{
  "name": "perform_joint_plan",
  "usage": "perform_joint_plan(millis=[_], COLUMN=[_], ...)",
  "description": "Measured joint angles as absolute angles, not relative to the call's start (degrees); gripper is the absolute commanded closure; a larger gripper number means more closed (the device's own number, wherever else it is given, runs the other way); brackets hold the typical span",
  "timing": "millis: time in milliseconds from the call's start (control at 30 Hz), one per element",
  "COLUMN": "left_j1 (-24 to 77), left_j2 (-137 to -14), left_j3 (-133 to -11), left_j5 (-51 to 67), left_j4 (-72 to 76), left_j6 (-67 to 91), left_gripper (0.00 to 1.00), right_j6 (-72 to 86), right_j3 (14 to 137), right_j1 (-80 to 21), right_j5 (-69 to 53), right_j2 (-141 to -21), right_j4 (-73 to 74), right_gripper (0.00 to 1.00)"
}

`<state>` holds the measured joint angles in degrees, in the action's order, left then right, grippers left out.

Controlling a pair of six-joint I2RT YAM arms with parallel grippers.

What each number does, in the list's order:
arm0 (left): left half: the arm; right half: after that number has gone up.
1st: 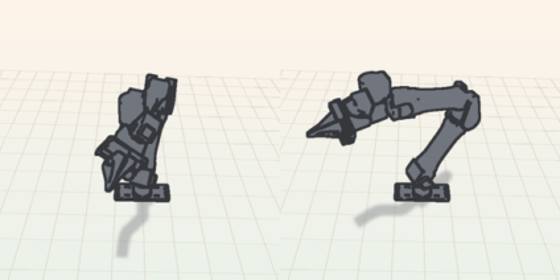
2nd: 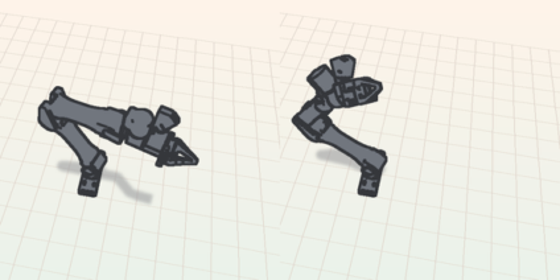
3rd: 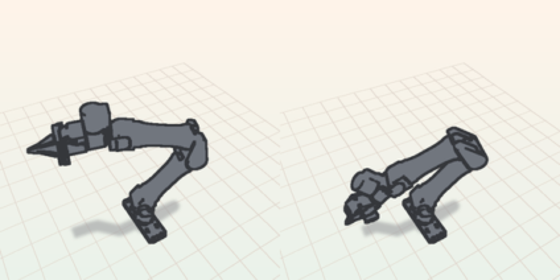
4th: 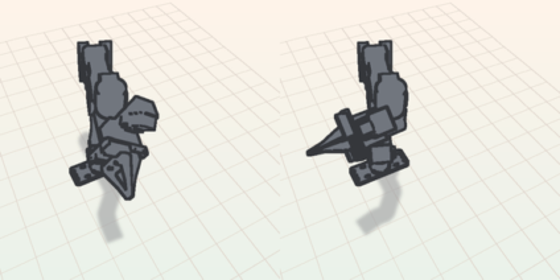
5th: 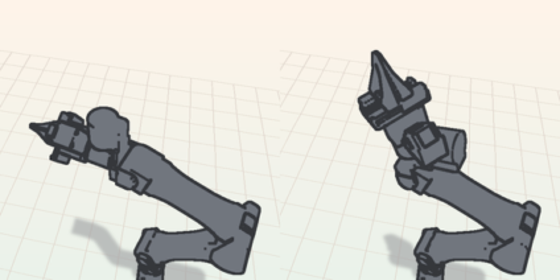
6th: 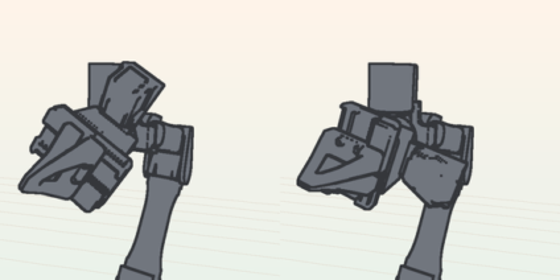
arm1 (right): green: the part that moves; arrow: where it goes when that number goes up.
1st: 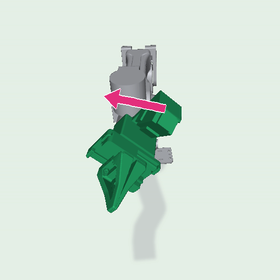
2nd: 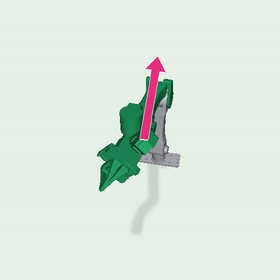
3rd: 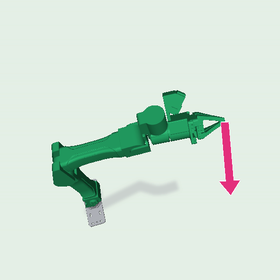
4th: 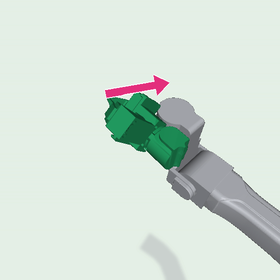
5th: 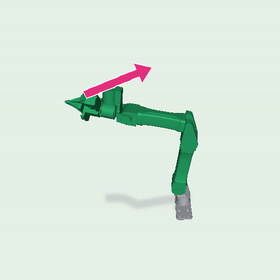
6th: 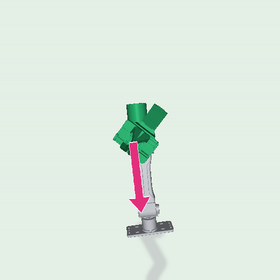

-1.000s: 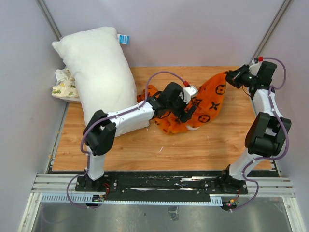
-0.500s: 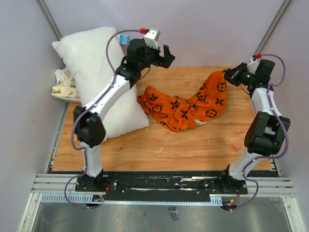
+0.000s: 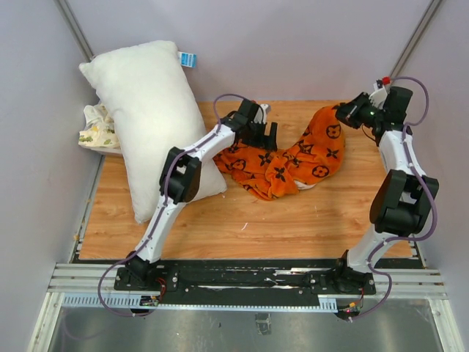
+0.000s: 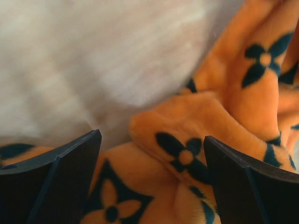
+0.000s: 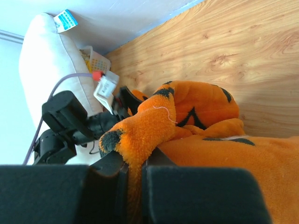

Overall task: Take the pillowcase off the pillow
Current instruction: Fold the pillowcase at the center of the board.

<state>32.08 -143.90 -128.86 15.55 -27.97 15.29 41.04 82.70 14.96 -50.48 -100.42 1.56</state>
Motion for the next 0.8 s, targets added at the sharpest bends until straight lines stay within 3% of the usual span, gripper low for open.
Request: perform_joint_plan(millis=[133, 200, 367, 400, 600, 800], left_j1=[34.61, 35.68, 36.88, 36.86, 34.26, 27.55], left_j2=[-143.31, -142.71, -141.56, -141.05, -136.81, -120.18], left_j3=[-123.68, -122.19, -115.83, -113.91, -107.57, -104.77], left_j5=[18.79, 21.50, 30.41, 32.08, 36.51, 28.34], left_j4=[-27.07, -24.86, -16.64, -14.74, -5.93, -2.52], left_j6=[16.67, 17.54, 21.56, 23.16, 29.08, 24.91], left_gripper=[0.03, 0.08, 0.95, 0.99, 1.00, 1.00], right_j6=[40.86, 40.84, 40.64, 40.62, 40.40, 40.25], right_j3=[82.70, 82.70, 82.70, 82.70, 82.87, 82.98], right_j1=[14.15, 13.96, 13.82, 13.82, 13.82, 13.85], right_j5=[-50.48, -50.50, -50.50, -50.52, -50.96, -50.92], right_j2=[-100.53, -100.73, -100.88, -100.88, -100.86, -99.26], right_j4=[1.54, 1.54, 1.56, 1.56, 1.63, 1.56], right_gripper=[0.99, 0.99, 0.99, 0.99, 0.99, 0.99])
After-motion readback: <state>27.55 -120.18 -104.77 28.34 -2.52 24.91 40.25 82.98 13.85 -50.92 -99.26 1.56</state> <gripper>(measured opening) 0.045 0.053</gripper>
